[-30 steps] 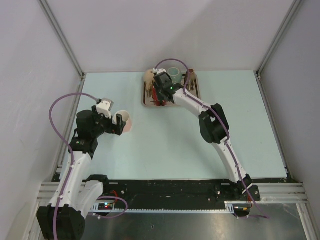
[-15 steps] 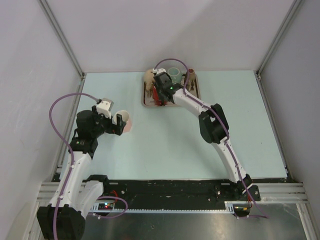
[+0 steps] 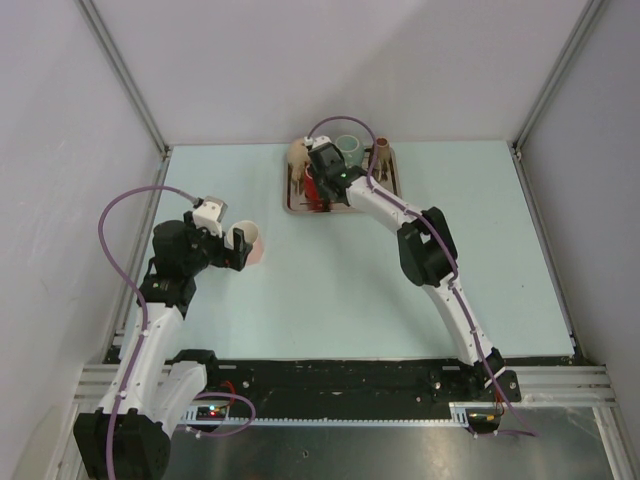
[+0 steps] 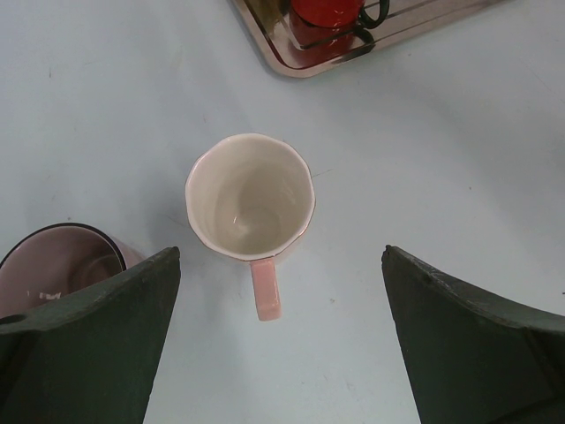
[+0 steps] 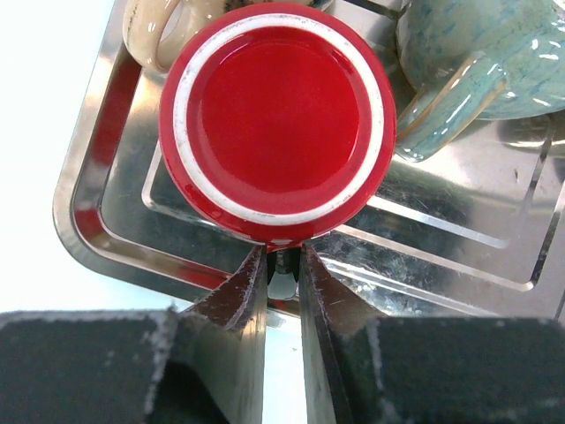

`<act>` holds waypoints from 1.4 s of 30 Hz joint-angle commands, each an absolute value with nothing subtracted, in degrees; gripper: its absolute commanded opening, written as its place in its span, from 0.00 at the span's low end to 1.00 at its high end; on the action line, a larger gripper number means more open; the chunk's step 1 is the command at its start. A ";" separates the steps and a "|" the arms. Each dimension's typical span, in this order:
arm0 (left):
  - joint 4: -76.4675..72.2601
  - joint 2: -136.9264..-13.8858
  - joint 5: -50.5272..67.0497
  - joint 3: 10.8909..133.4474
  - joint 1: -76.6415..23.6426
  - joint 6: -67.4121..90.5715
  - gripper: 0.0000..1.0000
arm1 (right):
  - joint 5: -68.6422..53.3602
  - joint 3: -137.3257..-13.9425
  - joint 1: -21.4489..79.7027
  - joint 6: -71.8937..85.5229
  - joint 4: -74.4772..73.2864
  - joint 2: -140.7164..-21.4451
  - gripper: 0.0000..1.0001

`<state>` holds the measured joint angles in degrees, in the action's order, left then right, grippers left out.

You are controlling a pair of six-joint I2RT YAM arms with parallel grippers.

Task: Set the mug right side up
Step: Turn over the cup on the tray.

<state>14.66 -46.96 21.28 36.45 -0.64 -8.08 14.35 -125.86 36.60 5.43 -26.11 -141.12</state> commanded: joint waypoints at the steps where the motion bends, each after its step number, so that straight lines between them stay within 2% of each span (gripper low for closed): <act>1: 12.87 -46.59 22.24 36.23 -0.18 -9.30 1.00 | 12.15 -128.26 35.79 2.01 -27.53 -141.13 0.00; 26: 12.87 -46.07 22.43 36.30 -0.18 -9.02 1.00 | -18.12 -131.13 27.26 13.13 -29.48 -132.54 0.00; 42: 12.94 -46.36 23.09 36.36 -0.18 -8.70 1.00 | -24.55 -129.13 24.76 18.25 -29.00 -130.13 0.00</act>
